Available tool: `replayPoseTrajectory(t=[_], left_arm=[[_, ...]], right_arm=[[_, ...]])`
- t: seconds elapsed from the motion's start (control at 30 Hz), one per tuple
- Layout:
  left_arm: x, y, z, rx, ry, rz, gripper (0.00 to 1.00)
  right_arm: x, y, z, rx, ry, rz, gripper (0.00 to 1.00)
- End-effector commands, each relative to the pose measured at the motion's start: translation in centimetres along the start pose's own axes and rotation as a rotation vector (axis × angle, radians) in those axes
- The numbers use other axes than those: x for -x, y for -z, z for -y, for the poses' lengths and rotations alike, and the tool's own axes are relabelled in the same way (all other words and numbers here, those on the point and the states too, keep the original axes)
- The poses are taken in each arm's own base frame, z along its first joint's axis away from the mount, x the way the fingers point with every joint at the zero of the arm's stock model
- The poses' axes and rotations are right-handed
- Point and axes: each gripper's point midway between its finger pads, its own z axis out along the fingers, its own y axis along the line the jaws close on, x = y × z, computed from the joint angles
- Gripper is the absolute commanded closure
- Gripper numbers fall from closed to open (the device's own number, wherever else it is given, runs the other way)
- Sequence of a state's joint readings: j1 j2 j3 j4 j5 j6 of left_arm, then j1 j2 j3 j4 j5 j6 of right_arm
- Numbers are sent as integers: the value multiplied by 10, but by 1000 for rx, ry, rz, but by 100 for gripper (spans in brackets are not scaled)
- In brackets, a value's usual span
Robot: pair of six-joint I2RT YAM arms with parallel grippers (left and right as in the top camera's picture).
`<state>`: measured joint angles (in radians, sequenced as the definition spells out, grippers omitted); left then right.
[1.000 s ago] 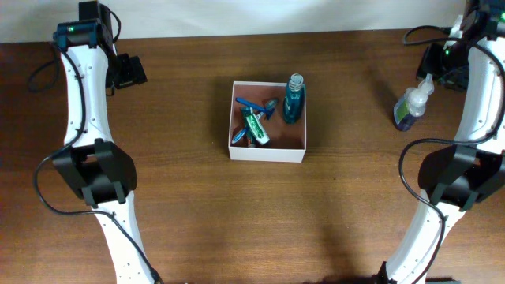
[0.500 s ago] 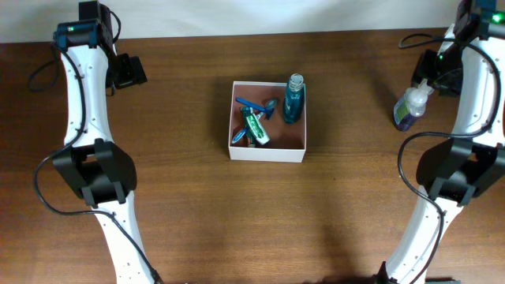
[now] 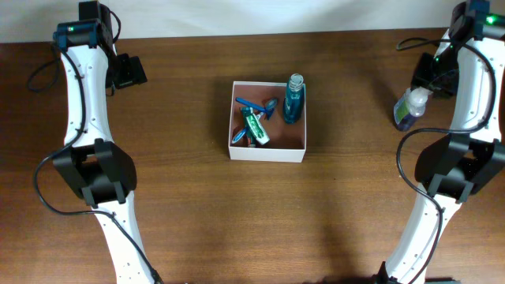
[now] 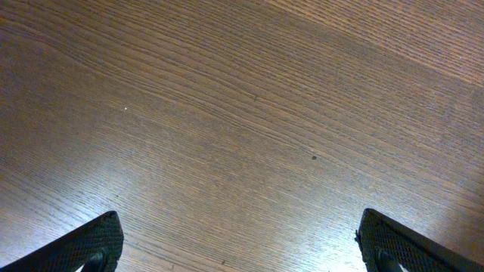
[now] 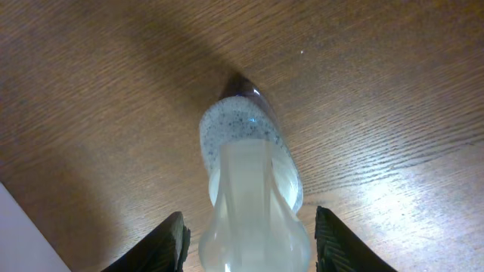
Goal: Pack container
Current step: 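Lower the right gripper and close it on the clear pump bottle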
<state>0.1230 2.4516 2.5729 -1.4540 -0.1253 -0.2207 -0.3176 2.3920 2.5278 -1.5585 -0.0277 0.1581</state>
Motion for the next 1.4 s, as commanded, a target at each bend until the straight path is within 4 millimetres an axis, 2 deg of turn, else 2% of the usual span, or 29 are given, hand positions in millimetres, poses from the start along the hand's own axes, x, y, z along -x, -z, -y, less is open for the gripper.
replayPoseTrajectory(t=[0.0,0.23,0.47,0.87,1.13,1.37], left_arm=[[1,7,-5,9,0,13,1],[1,7,-5,9,1,13,1],[1,7,-5,9,1,13,1],[1,7,-5,9,0,13,1],[1,7,-5,9,0,13,1],[1,7,-5,9,0,13,1]], right_arm=[[0,-5,1,3,-11,-11,53],[-1,-12,1,1,-11,-23,54],[0,-12,2,-2,-11,-20,71],[-3,-8,3,-9,-11,-27,72],[-13,18,-8,61,-6,-25,72],[-26,49,-30,195,20,-33,73]])
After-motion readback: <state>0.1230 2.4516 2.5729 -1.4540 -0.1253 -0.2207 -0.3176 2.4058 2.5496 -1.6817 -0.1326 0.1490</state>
